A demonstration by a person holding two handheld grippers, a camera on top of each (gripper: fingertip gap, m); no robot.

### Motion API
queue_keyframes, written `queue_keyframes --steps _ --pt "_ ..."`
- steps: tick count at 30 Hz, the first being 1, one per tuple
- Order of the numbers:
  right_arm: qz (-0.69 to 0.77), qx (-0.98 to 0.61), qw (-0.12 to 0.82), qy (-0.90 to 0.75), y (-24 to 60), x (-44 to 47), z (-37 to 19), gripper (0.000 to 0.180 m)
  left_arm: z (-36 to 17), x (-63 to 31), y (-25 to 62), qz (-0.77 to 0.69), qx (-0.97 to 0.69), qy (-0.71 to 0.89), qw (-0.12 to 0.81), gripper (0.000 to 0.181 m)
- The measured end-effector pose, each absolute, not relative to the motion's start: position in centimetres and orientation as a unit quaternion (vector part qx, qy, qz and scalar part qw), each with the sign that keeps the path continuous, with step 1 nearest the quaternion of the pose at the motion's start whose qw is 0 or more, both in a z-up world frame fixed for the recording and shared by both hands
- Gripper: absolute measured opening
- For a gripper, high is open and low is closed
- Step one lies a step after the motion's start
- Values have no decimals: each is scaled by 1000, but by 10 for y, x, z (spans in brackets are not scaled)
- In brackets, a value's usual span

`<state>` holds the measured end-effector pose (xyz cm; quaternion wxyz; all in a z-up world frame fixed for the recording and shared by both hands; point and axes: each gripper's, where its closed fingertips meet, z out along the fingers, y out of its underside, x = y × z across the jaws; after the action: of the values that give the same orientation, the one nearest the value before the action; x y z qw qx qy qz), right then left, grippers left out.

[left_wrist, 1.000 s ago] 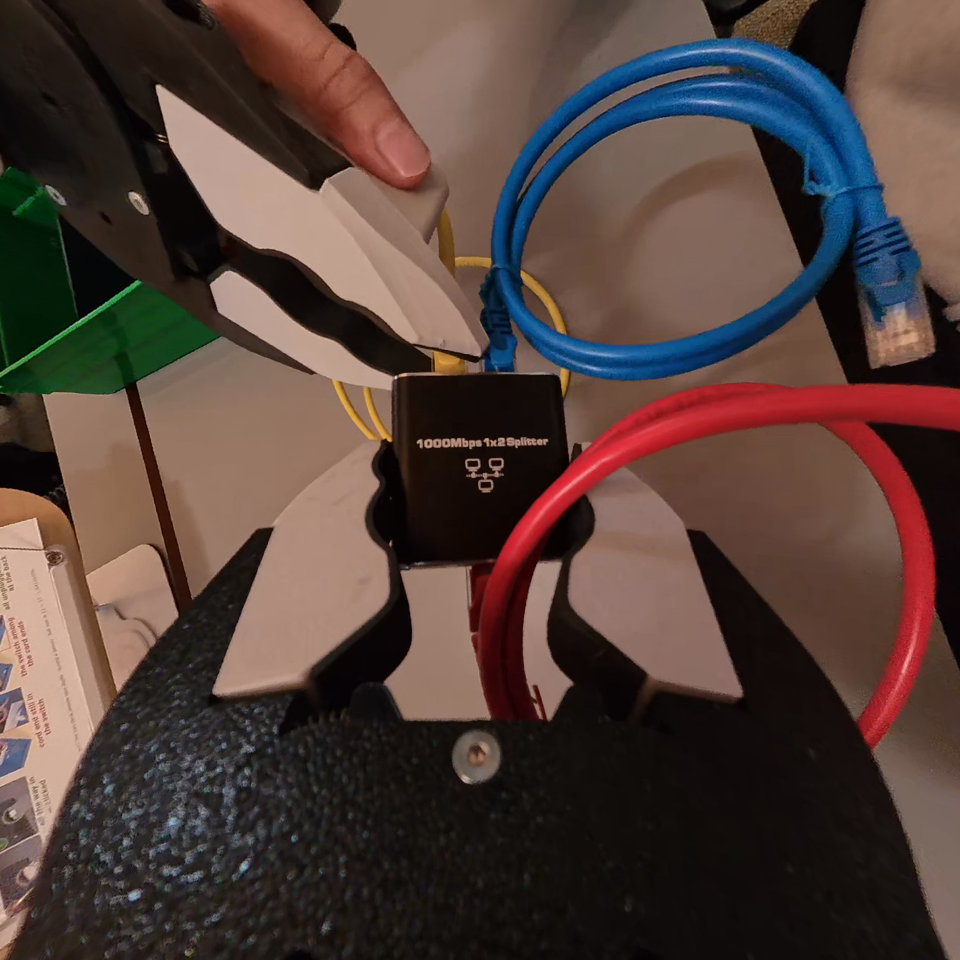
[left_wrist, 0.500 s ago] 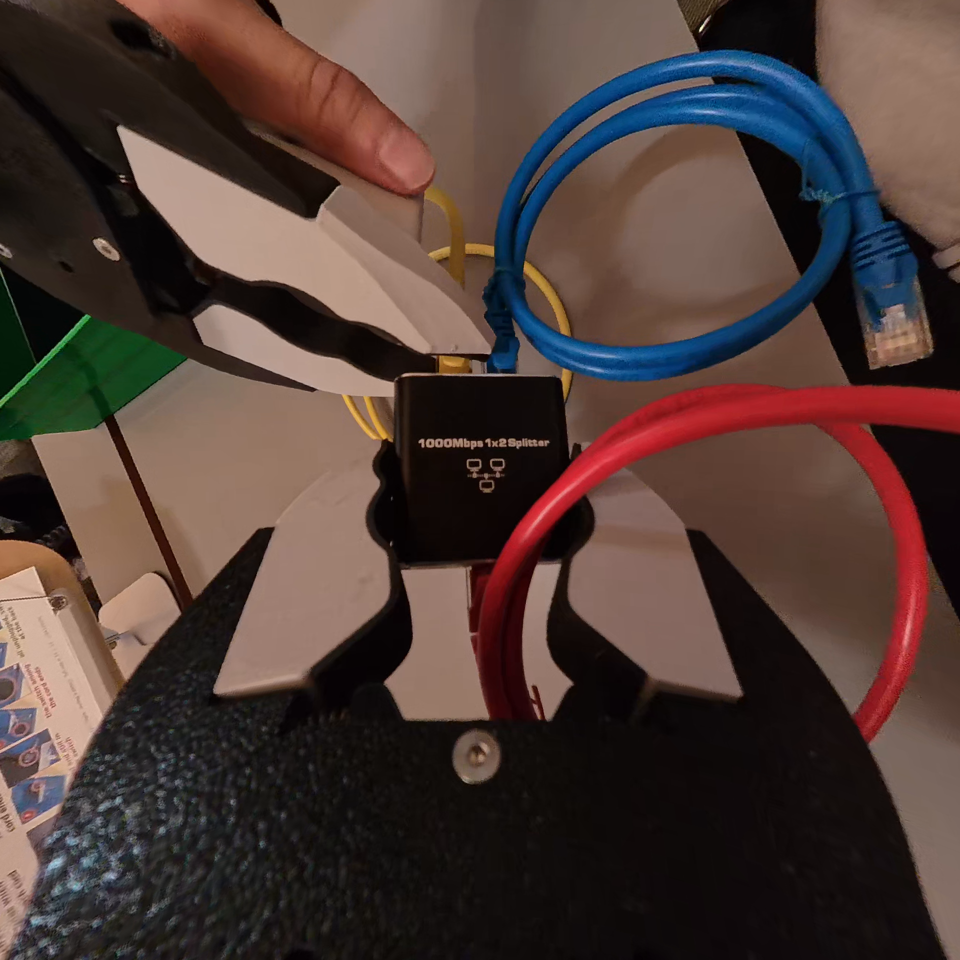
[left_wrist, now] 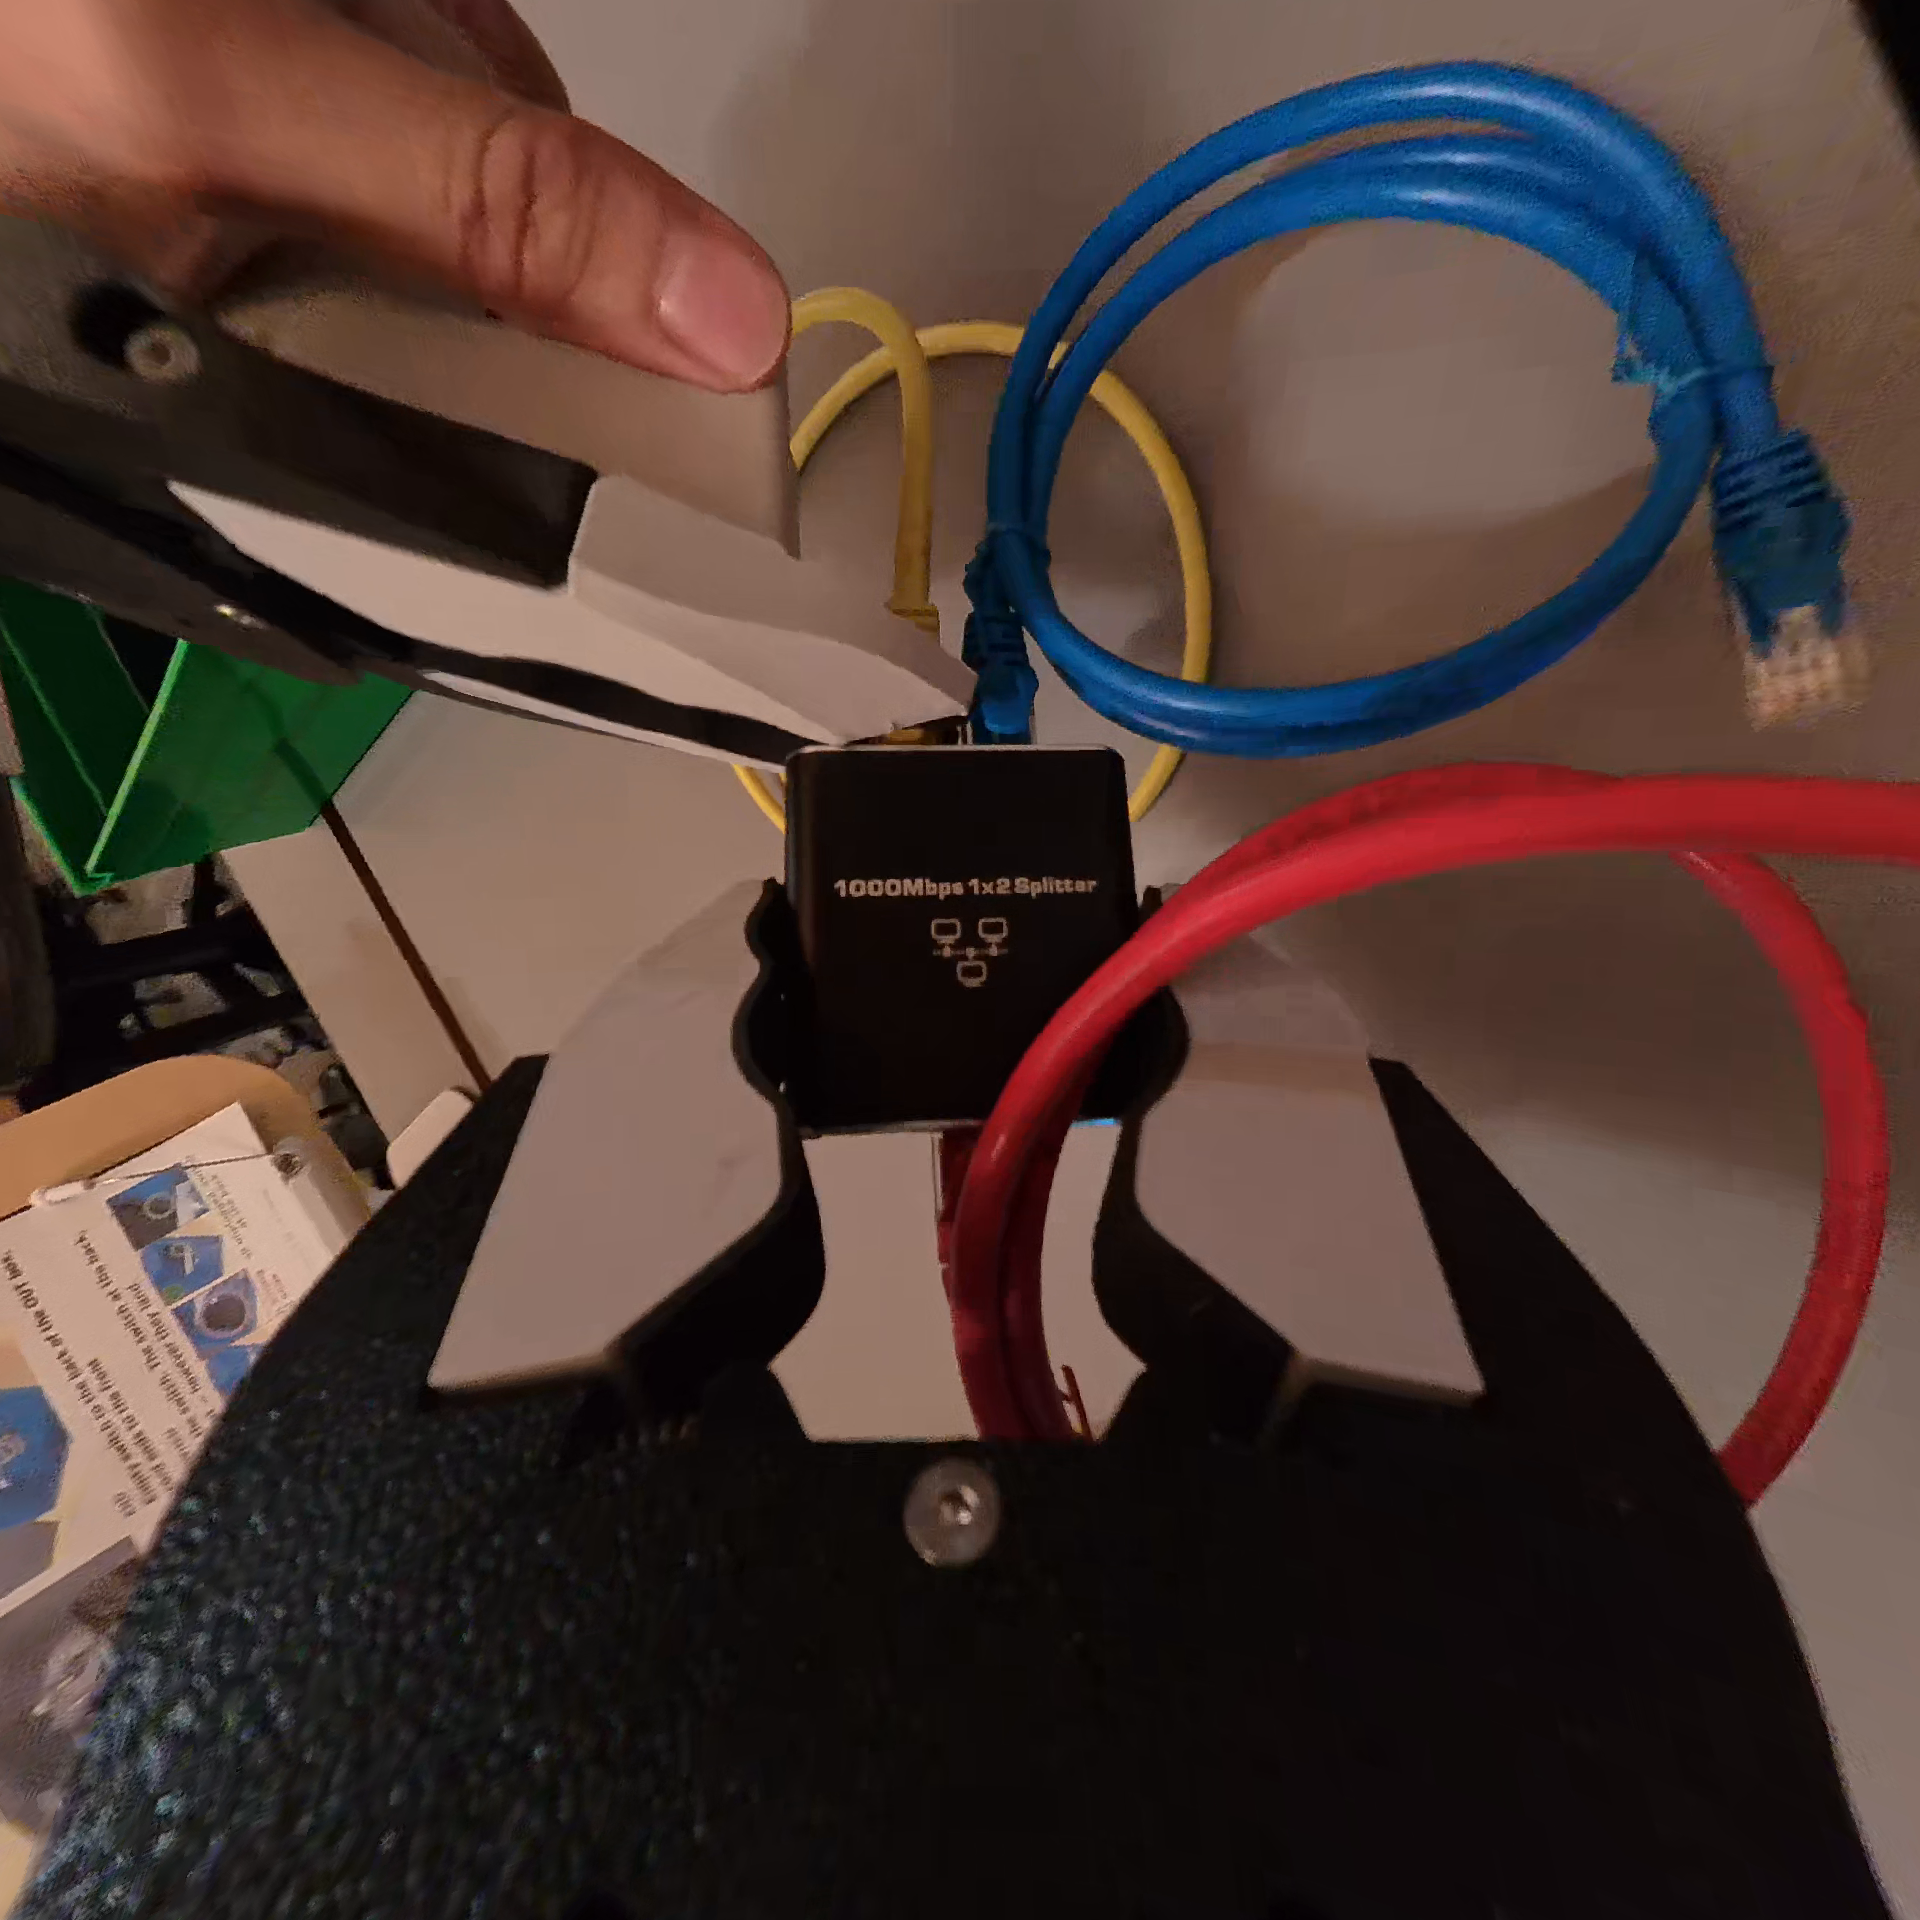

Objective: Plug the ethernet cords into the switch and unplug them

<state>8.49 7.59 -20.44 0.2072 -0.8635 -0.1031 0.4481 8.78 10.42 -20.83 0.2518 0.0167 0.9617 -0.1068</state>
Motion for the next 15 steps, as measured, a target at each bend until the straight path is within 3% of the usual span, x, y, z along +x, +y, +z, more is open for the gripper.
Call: queue_keyframes --steps 15 --pt "342 -933 66 -93 77 144 -224 15 -232 142 109 -132 -65 917 371 63"
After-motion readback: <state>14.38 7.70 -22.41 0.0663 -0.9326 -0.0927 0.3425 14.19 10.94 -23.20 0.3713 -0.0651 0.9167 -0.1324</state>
